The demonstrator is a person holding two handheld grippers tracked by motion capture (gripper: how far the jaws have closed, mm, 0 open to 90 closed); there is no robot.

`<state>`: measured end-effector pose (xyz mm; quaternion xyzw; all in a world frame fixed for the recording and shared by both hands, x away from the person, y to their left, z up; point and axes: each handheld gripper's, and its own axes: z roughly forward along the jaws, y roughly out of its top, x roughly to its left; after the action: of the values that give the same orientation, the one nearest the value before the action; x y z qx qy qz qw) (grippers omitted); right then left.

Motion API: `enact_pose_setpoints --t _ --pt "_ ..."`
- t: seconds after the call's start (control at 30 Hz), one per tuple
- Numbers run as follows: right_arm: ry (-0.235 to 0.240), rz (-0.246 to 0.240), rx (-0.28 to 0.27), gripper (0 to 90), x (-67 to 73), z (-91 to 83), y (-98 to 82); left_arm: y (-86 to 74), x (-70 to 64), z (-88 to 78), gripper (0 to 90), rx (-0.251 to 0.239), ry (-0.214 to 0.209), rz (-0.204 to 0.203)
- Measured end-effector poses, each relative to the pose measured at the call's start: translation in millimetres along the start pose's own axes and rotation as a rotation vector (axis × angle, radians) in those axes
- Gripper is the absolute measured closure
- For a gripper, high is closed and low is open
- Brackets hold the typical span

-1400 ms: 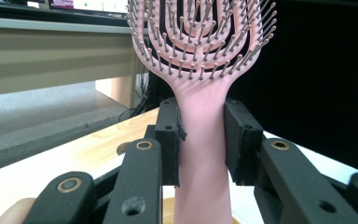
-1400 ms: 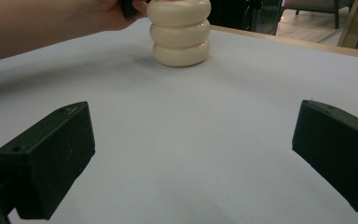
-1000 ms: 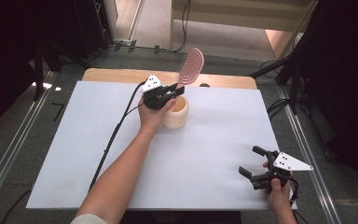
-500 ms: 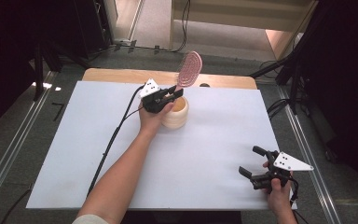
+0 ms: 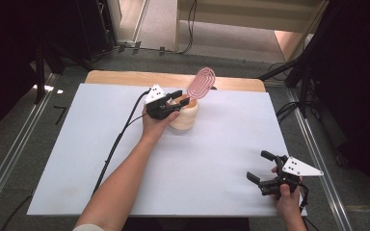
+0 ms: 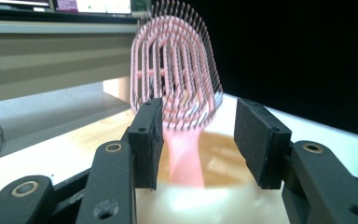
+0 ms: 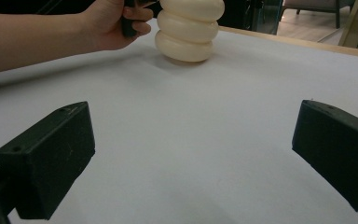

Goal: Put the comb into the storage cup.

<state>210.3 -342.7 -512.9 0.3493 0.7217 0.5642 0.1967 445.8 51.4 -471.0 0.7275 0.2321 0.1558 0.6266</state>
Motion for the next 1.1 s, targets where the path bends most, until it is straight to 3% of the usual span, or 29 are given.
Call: enact_pose_setpoints --t 0.17,0.43,0.63,0.9,0.97,1.1 --pt "0.000 0.001 0.002 0.0 0.3 0.1 0.0 -4.5 1.6 -7.4 65.1 0.010 0.027 0.003" --pt "0.001 -0.003 0.007 0.0 0.4 0.8 0.1 -9.5 7.5 -21.1 58.0 0.025 0.046 -0.018" --pt "0.000 -0.004 0.007 0.0 0.5 1.0 0.2 -6.3 7.2 -28.4 40.6 0.040 0.047 -0.040" --pt "-0.002 -0.005 0.010 0.0 0.8 1.2 0.3 1.6 1.0 -35.1 0.5 0.074 0.037 -0.066" --pt "-0.003 -0.006 0.010 0.0 0.8 1.2 0.3 2.8 -3.0 -37.6 0.0 0.074 0.071 -0.039" --pt "-0.003 -0.005 0.012 0.0 1.2 1.3 0.5 4.6 -6.4 -43.4 0.0 0.073 0.077 -0.025"
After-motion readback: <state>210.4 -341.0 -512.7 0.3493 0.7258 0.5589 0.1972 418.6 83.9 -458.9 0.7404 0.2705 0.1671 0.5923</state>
